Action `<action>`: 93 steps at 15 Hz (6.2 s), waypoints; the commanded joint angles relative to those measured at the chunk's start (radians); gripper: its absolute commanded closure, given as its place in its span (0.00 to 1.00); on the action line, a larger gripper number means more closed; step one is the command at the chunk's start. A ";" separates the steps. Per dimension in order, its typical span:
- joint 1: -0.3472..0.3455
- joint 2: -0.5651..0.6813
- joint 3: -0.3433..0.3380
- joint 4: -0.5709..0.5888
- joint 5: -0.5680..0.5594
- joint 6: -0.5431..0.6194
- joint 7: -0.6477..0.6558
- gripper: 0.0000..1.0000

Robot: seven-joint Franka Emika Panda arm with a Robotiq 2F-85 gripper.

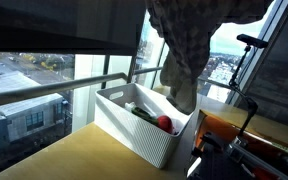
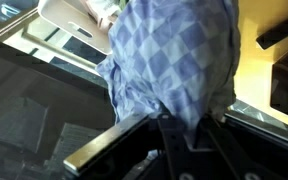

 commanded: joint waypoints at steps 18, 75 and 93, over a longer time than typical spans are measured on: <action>0.047 0.454 0.121 0.044 0.038 -0.039 0.133 0.96; -0.119 0.914 -0.178 0.028 -0.189 0.439 0.397 0.00; -0.131 1.154 -0.184 0.153 -0.110 0.389 0.382 0.71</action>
